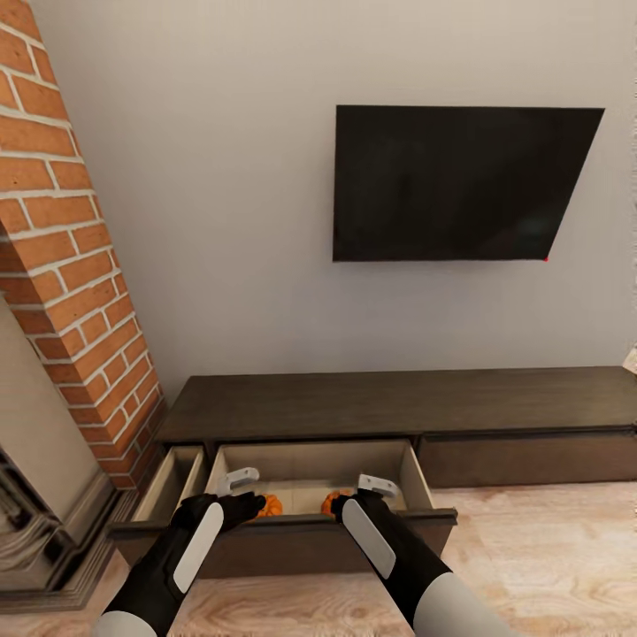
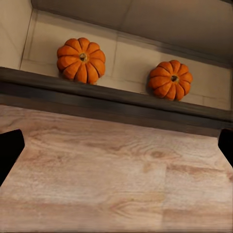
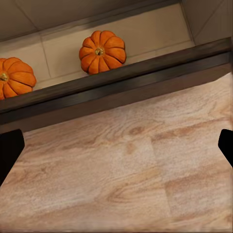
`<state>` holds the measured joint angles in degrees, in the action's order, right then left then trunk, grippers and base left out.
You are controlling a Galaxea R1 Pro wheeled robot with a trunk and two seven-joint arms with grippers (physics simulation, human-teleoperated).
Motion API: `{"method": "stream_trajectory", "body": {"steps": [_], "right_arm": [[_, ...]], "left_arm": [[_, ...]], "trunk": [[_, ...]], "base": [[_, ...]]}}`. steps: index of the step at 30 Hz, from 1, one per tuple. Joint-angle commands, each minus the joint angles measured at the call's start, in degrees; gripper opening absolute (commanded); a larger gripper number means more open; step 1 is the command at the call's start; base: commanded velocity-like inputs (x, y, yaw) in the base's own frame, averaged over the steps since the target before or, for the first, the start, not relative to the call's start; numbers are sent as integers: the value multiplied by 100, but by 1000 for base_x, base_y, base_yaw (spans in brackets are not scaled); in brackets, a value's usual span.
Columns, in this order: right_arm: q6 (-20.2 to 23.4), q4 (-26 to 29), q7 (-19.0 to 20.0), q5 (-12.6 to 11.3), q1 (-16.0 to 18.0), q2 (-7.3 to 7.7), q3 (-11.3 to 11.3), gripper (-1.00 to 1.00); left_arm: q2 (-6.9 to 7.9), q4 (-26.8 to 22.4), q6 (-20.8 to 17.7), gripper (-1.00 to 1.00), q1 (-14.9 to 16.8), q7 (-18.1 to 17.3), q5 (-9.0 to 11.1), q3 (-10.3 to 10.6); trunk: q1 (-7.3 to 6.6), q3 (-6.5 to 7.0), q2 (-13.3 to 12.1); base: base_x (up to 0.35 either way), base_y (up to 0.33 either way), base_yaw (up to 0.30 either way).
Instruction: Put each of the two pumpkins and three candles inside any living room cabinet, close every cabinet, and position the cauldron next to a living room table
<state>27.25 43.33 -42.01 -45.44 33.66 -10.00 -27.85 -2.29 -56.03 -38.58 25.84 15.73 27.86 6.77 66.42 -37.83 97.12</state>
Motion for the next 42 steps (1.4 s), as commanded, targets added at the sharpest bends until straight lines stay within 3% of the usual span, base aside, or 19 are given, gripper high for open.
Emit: {"method": "stream_trajectory", "body": {"steps": [1, 11, 20, 42], "right_arm": [[0, 0, 0, 0, 0, 0, 0, 100], [-6, 0, 0, 0, 0, 0, -1, 100], [-15, 0, 0, 0, 0, 0, -6, 100], [-7, 0, 9, 0, 0, 0, -19, 100]], "left_arm": [[0, -1, 0, 100, 0, 0, 0, 0], [0, -4, 0, 100, 0, -4, 9, 0], [0, -5, 8, 100, 0, -9, 9, 0], [10, -5, 65, 100, 0, -18, -19, 8]], "trunk": [[0, 0, 0], [0, 0, 0], [198, -162, 361], [681, -557, 1243]], "base": [[-258, 0, 0], [-246, 0, 0], [-162, 0, 0], [-13, 0, 0]]}}
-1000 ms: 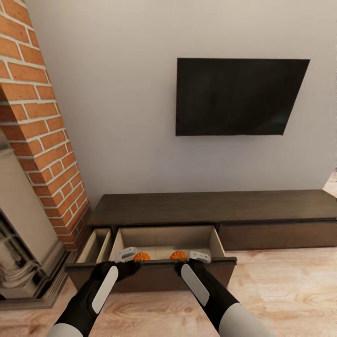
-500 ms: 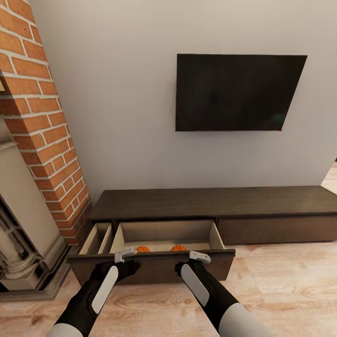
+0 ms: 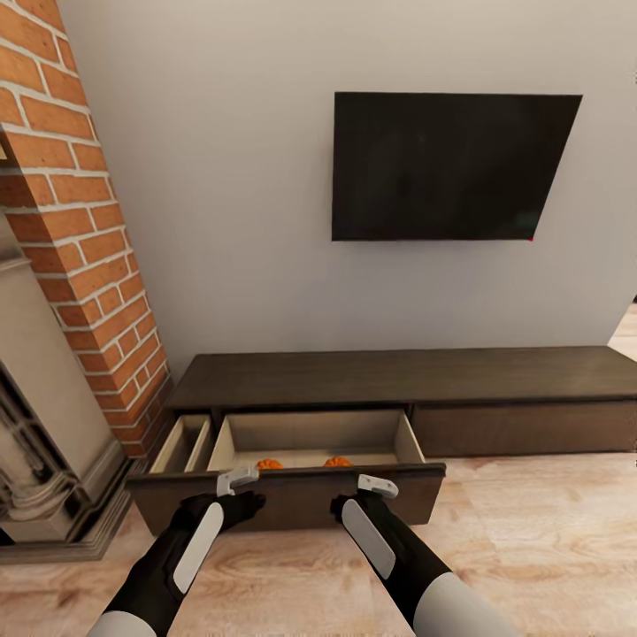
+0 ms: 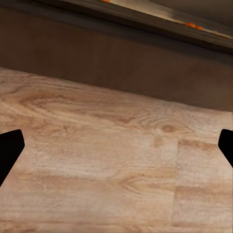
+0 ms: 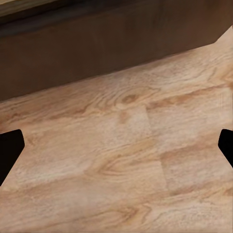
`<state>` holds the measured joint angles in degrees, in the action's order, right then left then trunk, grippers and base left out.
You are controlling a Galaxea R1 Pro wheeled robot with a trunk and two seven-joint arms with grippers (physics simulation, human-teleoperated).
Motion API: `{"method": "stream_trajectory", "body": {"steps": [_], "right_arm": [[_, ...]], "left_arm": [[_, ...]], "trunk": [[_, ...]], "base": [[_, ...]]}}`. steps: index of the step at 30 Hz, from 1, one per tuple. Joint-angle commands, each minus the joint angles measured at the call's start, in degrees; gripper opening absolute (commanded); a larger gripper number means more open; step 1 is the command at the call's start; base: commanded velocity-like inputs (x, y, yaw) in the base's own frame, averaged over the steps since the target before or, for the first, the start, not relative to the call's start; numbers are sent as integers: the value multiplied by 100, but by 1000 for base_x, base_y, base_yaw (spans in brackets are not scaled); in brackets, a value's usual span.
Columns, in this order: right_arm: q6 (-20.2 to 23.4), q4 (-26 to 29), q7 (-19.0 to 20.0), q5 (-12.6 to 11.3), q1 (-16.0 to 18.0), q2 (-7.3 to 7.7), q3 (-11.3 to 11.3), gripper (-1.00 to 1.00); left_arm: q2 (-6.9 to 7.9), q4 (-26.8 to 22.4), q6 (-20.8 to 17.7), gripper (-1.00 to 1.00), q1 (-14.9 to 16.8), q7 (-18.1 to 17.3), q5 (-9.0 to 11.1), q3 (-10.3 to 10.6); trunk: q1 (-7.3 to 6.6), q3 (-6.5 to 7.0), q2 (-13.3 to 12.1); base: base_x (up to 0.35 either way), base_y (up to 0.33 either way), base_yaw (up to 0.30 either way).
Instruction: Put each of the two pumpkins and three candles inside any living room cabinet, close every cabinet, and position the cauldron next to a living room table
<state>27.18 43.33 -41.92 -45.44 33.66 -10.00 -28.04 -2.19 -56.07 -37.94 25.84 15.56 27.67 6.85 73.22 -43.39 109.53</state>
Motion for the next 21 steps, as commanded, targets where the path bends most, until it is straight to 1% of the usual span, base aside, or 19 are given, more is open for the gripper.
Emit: {"method": "stream_trajectory", "body": {"steps": [1, 3, 6, 18, 21], "right_arm": [[-1, 0, 0, 0, 0, 0, 0, 100], [0, 0, 0, 0, 0, 0, 0, 100], [-2, 0, 0, 0, 0, 0, 0, 100], [-11, -6, 16, 14, 0, 0, -10, 100], [-17, -101, 32, 53, 0, 0, -15, 100]], "left_arm": [[1, 0, 2, 100, 0, 0, 3, 0], [0, 0, 4, 100, 0, 3, 2, 0], [-1, 0, 13, 100, 0, 17, -4, 0], [-8, 9, 59, 100, 0, 15, -31, 50], [-9, 24, 173, 100, 0, 13, -34, 72]], "trunk": [[23, -18, 42], [66, -54, 122], [132, -108, 242], [396, -324, 723], [462, -378, 844]], "base": [[-202, 0, 0], [-215, 0, 0], [-89, 0, 0], [-8, 0, 0], [0, 0, 0]]}}
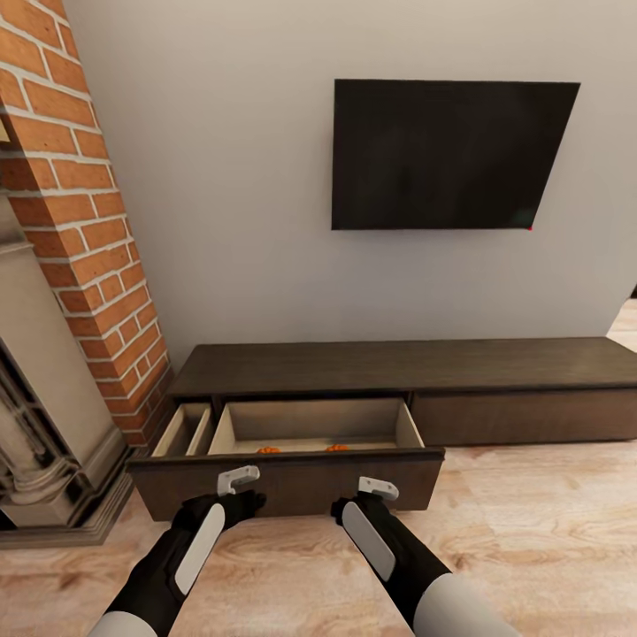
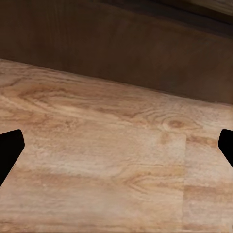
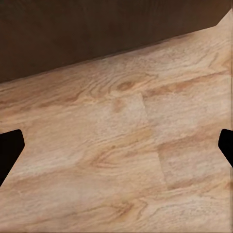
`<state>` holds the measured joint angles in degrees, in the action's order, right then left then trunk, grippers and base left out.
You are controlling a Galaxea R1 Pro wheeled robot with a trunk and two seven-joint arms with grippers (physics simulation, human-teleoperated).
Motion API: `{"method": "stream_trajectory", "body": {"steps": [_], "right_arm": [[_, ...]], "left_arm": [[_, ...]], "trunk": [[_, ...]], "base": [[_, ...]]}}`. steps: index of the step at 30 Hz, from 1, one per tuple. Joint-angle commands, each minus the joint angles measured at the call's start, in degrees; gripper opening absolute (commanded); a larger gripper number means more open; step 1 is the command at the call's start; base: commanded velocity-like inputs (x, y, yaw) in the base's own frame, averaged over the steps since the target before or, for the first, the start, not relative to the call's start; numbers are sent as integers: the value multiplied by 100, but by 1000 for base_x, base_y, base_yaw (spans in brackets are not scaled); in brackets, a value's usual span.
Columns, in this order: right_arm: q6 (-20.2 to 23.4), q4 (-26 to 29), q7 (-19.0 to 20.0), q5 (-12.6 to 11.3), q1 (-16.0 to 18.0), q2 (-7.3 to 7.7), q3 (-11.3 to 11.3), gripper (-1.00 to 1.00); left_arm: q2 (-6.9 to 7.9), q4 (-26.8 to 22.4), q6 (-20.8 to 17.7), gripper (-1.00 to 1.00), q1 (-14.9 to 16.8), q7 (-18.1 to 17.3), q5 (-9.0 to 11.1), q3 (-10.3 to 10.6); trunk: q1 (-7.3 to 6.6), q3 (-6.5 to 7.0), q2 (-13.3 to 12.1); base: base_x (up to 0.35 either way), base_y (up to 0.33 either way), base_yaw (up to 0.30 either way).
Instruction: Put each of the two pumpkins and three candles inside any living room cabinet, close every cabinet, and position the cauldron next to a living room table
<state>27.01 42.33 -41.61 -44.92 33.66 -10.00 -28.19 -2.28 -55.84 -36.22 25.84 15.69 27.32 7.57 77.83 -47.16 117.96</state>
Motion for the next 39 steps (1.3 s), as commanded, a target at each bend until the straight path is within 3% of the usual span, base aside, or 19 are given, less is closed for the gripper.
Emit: {"method": "stream_trajectory", "body": {"steps": [1, 8, 13, 17, 19, 20, 23, 29, 39], "right_arm": [[-6, -76, 36, 26, 0, 0, -9, 100], [-457, -350, 291, 74, -37, 0, -51, 100], [-804, -473, 1035, 87, -59, 0, -63, 100], [-1058, -560, 1206, 200, -75, 0, -64, 100], [-1166, -581, 1228, 363, -73, 0, -64, 100], [-1305, -601, 1239, 560, -71, 0, -60, 100], [-1569, -618, 1247, 791, -70, 0, -52, 100], [-2159, -813, 1258, 925, -62, 0, -52, 100], [-2997, -1245, 1609, 957, -61, 0, -59, 100]], "left_arm": [[3, 13, 146, 100, 0, -10, 1, 12], [7, 67, 418, 100, 0, -14, -23, 32], [15, 248, 663, 100, 0, -16, -106, 40], [17, 450, 924, 100, 0, -27, -543, 41], [17, 491, 1082, 100, 0, -36, -783, 40], [24, 516, 1224, 100, 0, -49, -981, 37], [31, 553, 1378, 100, -3, -61, -1151, 40], [27, 868, 1996, 100, -7, -74, -1246, 42], [26, 984, 2296, 100, -8, -69, -1271, 63]], "trunk": [[23, -18, 42], [176, -144, 322], [286, -234, 523], [374, -306, 683], [418, -342, 764], [440, -359, 804], [506, -413, 924], [638, -521, 1165], [857, -701, 1566]], "base": [[0, 0, 0], [0, 0, 0], [0, 0, 0], [0, 0, 0], [0, 0, 0], [0, 0, 0], [0, 0, 0], [0, 0, 0], [0, 0, 0]]}}
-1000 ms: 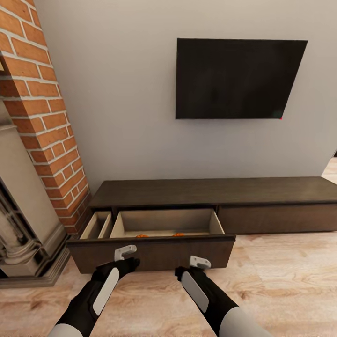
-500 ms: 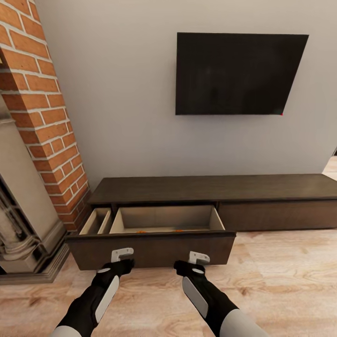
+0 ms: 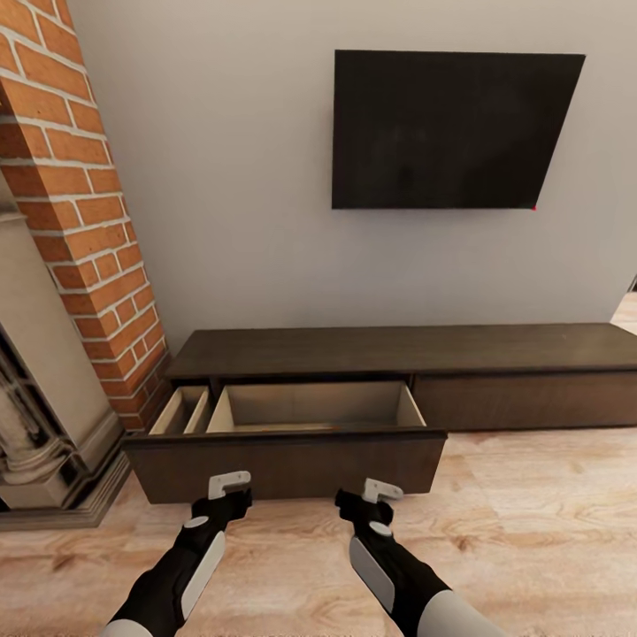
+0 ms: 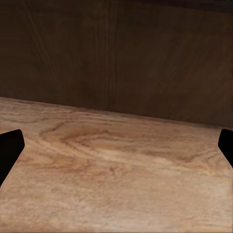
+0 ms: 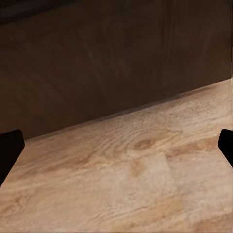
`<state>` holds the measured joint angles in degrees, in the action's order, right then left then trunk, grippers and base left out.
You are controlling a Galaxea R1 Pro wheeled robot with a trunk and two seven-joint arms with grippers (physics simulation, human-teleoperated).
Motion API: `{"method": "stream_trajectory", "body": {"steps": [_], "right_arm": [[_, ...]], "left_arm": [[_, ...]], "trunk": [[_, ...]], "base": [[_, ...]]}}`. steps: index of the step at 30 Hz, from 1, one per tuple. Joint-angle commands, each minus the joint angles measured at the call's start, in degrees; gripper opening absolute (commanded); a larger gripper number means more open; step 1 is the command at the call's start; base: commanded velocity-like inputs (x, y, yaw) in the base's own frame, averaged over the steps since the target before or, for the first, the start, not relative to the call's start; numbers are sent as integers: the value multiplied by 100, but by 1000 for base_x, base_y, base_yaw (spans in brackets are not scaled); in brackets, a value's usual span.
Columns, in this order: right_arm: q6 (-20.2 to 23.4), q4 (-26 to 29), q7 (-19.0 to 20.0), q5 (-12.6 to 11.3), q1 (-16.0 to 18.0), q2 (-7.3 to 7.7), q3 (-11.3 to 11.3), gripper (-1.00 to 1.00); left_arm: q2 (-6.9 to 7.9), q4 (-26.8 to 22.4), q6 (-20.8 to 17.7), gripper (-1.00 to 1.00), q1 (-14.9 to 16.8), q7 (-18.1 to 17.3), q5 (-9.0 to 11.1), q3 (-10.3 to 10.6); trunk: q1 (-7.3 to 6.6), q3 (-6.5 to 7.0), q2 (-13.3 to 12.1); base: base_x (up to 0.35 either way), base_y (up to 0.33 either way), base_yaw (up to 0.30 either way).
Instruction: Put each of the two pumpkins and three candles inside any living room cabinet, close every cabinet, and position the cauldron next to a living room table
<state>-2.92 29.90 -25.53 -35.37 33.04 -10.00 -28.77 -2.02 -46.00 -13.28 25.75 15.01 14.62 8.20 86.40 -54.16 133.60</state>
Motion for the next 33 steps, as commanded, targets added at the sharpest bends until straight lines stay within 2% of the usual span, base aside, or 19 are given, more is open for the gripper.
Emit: {"method": "stream_trajectory", "body": {"steps": [1, 3, 6, 9, 11, 15, 18, 24, 33], "right_arm": [[-112, -54, 8, 30, 0, 0, -2, 100], [-251, -122, 14, 113, 0, 0, -4, 100], [-521, -180, 19, 366, 0, 0, -5, 100], [-834, -210, 21, 728, 0, 0, 4, 100], [-918, -224, 21, 877, 0, 0, 9, 100], [-1022, -299, 21, 971, 0, 0, 14, 100], [-1070, -338, 21, 990, 0, 0, 19, 100], [-1093, -383, 26, 998, 0, 0, 14, 100], [-1099, -394, 35, 1018, 0, 0, 12, 100]], "left_arm": [[0, 6, 77, 100, -2, -2, -5, 22], [0, 19, 201, 100, -5, -4, -33, 85], [0, 68, 352, 100, -14, -3, -131, 177], [0, 111, 468, 100, -26, -6, -191, 219], [0, 120, 522, 100, -32, -6, -205, 228], [0, 125, 684, 100, -30, -11, -212, 253], [4, 126, 754, 100, -28, -39, -213, 355], [59, 127, 796, 100, -27, -288, -217, 430], [116, 127, 801, 100, -27, -464, -214, 436]], "trunk": [[22, -18, 42], [66, -54, 122], [132, -108, 242], [198, -162, 362], [242, -198, 443], [330, -270, 603], [396, -324, 723], [528, -431, 964], [551, -631, 976]], "base": [[0, 0, 0], [0, 0, 0], [0, 0, 0], [0, 0, 0], [0, 0, 0], [0, 0, 0], [0, 0, 0], [0, 0, 0], [0, 0, 0]]}}
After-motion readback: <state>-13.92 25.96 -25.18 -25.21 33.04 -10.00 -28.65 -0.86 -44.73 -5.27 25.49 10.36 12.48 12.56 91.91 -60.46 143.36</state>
